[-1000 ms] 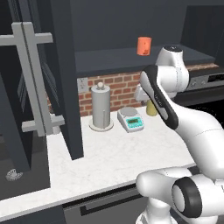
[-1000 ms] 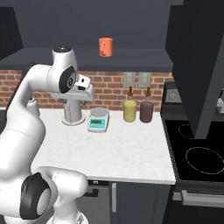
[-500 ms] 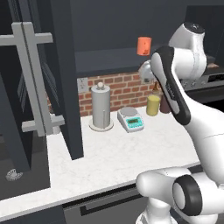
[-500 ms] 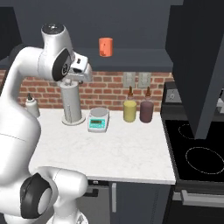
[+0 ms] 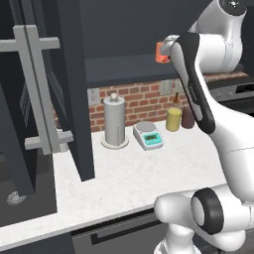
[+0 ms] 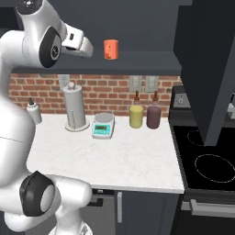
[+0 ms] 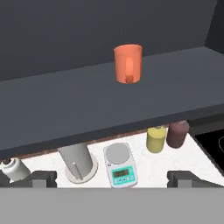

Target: Gather all objects into one cabinet and sort the glasses and bowls to opposite sides.

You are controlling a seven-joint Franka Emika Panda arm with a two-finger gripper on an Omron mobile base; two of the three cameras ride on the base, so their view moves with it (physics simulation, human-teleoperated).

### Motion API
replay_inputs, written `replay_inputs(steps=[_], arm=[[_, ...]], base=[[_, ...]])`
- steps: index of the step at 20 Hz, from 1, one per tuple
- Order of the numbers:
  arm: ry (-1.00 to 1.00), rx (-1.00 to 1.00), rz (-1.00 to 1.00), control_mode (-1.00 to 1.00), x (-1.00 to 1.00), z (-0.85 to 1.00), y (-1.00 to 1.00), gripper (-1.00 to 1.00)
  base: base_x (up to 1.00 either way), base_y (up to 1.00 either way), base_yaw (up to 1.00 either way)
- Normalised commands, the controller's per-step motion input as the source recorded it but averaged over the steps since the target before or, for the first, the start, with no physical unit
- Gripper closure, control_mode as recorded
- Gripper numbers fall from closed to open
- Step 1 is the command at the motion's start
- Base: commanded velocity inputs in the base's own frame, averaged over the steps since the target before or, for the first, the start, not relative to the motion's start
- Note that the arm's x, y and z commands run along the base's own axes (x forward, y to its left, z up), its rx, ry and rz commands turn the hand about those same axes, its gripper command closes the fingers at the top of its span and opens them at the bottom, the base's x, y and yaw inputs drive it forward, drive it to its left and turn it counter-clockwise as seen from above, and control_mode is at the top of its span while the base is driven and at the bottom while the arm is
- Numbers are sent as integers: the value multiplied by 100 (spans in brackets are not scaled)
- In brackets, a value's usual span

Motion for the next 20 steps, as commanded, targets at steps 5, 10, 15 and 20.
replay_inputs(steps=[5,10,15,20], arm=[[-23,-2,-18,-100,1,15,2,-100],[0,0,0,-100,0,-15,-15,-100],[-2,-1,0,-100,5,-65,-42,-100],[0,0,0,-100,4,0,-1,-100]], base=[[0,0,0],[0,0,0],[0,0,0],[0,0,0]])
